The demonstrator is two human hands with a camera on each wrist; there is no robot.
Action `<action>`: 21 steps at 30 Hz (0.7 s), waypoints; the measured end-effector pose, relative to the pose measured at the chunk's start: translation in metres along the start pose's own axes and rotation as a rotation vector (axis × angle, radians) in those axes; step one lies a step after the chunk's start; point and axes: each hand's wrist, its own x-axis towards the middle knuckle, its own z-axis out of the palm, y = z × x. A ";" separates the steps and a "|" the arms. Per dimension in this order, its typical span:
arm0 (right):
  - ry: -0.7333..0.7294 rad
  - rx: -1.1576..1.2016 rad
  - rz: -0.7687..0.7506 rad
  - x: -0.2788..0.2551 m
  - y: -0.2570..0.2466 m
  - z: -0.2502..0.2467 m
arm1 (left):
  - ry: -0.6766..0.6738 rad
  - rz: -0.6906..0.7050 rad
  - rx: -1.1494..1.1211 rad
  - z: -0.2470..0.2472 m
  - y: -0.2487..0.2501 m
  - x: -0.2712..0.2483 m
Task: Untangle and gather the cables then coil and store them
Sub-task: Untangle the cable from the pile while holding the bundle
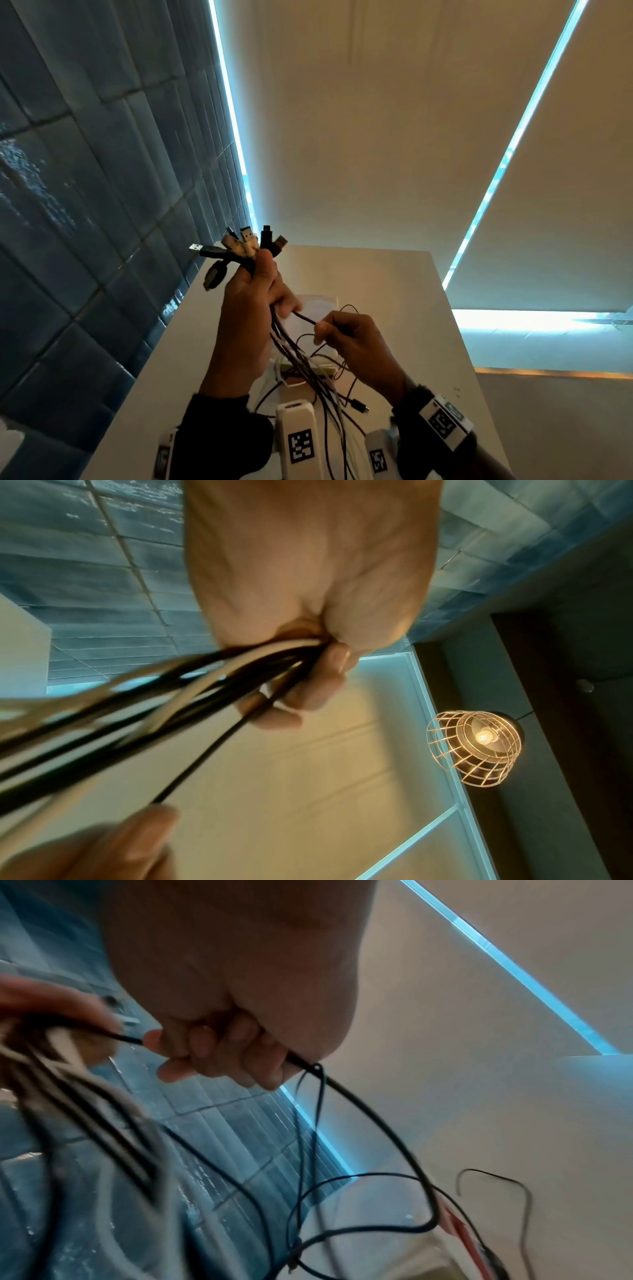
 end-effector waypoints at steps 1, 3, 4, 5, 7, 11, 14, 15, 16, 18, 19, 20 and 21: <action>-0.006 -0.015 0.019 -0.001 0.006 -0.001 | -0.003 -0.002 -0.019 0.000 0.000 0.001; -0.023 -0.043 0.056 -0.002 0.018 -0.002 | -0.028 -0.009 -0.041 0.000 -0.002 0.001; -0.020 -0.057 0.077 -0.003 0.025 -0.002 | -0.041 -0.012 -0.048 0.001 -0.003 0.001; -0.007 -0.071 0.095 -0.003 0.033 -0.002 | -0.051 -0.012 -0.053 0.000 -0.003 0.002; 0.026 -0.102 0.145 -0.006 0.052 -0.002 | -0.066 0.006 -0.051 -0.002 -0.002 0.002; 0.020 -0.144 0.245 -0.018 0.082 -0.002 | -0.035 0.085 -0.056 -0.006 0.003 0.003; 0.017 -0.157 0.305 -0.029 0.098 -0.003 | 0.019 0.135 -0.102 -0.008 0.012 0.002; 0.016 -0.171 0.322 -0.033 0.103 -0.005 | 0.027 0.145 -0.111 -0.009 0.014 0.001; 0.012 -0.195 0.341 -0.036 0.107 -0.006 | 0.035 0.148 -0.113 -0.010 0.016 0.000; 0.011 -0.278 0.370 -0.040 0.113 -0.010 | 0.046 0.137 -0.109 -0.011 0.016 -0.002; 0.019 -0.326 0.383 -0.040 0.114 -0.012 | 0.048 0.126 -0.113 -0.012 0.015 -0.003; 0.032 -0.363 0.402 -0.039 0.113 -0.014 | 0.051 0.113 -0.123 -0.012 0.014 -0.004; 0.051 -0.388 0.424 -0.036 0.109 -0.015 | 0.058 0.092 -0.132 -0.012 0.012 -0.004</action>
